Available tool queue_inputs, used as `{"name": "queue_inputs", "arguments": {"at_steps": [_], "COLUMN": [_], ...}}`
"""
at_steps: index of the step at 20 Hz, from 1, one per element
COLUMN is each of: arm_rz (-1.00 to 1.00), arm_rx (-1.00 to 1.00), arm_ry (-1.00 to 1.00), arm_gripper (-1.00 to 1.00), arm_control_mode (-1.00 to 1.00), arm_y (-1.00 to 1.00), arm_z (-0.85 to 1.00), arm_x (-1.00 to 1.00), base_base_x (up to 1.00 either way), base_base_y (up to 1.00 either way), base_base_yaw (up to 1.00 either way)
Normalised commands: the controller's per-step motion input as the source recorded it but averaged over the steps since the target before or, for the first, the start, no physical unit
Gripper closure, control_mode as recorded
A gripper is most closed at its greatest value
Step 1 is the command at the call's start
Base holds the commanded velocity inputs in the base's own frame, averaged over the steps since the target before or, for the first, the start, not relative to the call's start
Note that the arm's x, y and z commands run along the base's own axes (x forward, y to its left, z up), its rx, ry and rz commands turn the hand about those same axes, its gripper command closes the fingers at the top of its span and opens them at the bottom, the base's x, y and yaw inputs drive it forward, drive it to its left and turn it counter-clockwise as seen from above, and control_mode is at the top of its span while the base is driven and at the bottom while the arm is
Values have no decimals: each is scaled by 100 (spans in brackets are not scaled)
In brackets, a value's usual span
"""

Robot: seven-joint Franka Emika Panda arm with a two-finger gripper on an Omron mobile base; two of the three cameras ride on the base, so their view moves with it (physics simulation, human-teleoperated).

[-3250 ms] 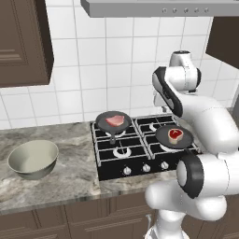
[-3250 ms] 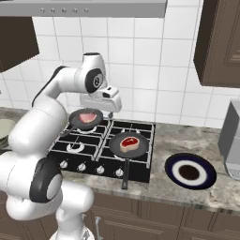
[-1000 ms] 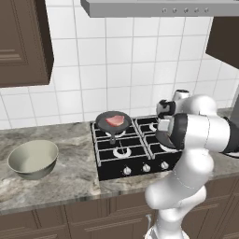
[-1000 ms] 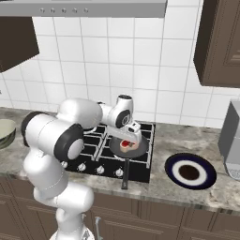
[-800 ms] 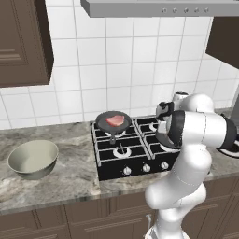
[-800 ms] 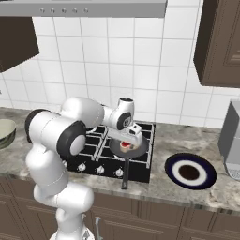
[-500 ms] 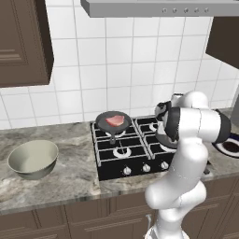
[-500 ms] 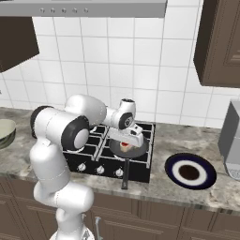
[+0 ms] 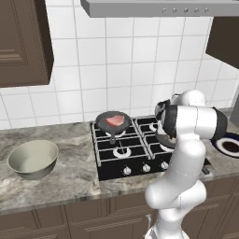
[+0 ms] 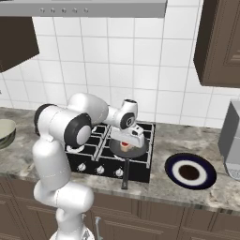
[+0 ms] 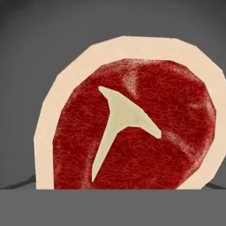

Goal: Place one of the steaks on the plate and the other in the bowl. Then place the bowl in the fridge.

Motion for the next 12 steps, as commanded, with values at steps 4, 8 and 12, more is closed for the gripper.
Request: {"name": "queue_inputs", "arguments": {"at_steps": [4,8,12], "arm_rz": [0,0,0], "arm_rx": [1,0,-7], "arm_ry": [0,-3,-8], "arm_gripper": [100,100,100], "arm_control_mode": [-100,-100,-100], "arm_y": [0,-33,-58], "arm_z": [-3,10,70], "arm_x": [0,-24,-54], "base_base_x": [0,0,0], "base_base_y": [0,0,0], "base_base_yaw": [0,0,0]}}
